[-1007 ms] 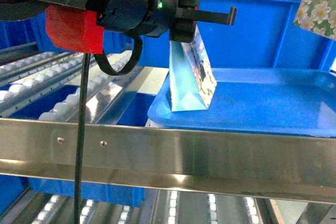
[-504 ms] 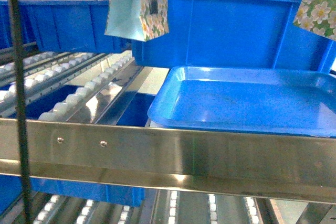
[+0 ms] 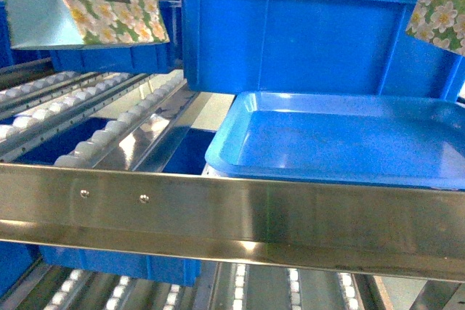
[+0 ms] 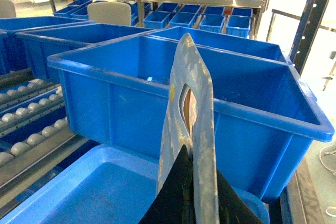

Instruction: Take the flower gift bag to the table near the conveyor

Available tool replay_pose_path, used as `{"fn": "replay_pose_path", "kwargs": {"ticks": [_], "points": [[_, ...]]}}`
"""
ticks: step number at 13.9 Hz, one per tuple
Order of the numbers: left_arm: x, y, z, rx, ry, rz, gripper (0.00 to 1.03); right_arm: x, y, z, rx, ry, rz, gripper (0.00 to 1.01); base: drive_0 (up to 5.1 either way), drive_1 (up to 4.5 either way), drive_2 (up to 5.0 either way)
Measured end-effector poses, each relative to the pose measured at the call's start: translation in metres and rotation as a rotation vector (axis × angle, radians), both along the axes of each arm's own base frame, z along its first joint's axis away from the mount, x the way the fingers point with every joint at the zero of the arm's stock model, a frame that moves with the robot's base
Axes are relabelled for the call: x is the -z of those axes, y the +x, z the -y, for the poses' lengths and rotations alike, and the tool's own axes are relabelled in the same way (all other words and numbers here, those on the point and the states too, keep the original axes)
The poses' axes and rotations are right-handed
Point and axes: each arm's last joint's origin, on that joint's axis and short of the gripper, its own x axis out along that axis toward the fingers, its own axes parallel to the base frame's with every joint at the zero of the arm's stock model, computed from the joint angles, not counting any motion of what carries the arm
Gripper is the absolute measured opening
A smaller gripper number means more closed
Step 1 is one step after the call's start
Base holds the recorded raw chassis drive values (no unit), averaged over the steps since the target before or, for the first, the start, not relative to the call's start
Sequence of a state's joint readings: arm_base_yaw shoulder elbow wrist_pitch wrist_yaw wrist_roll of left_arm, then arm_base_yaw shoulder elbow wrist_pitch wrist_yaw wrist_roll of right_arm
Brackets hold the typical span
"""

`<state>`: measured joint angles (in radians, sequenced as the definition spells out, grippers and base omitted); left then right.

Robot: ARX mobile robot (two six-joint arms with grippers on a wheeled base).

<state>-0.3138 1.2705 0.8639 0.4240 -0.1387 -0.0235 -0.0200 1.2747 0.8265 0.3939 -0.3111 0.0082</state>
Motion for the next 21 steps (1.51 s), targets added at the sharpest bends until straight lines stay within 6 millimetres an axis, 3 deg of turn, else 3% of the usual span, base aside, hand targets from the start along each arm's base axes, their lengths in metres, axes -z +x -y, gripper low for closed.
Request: {"fn": "replay_pose_path", "kwargs": {"ticks": [3, 10, 21], "points": [[-0.0033, -0.0026, -0.0004, 0.002, 0.001, 0.015, 0.02, 0.0001, 0.0000, 0.0000, 0.000, 0.000, -0.001, 0.02, -1.0, -1.48, 2.3], [-0.0025, -0.0023, 0.0006, 0.007, 0.002, 0.013, 0.02, -0.0002, -0.0001, 0.0000, 0.001, 0.000, 0.002, 0.02, -4.2, -0.35, 4.3], [-0.0027, -0.0022, 0.0000, 0.002, 0.002, 0.013, 0.02, 0.0002, -0.0002, 0.0000, 0.000, 0.000, 0.001, 0.02, -4.9, 1.28, 3.4]]}}
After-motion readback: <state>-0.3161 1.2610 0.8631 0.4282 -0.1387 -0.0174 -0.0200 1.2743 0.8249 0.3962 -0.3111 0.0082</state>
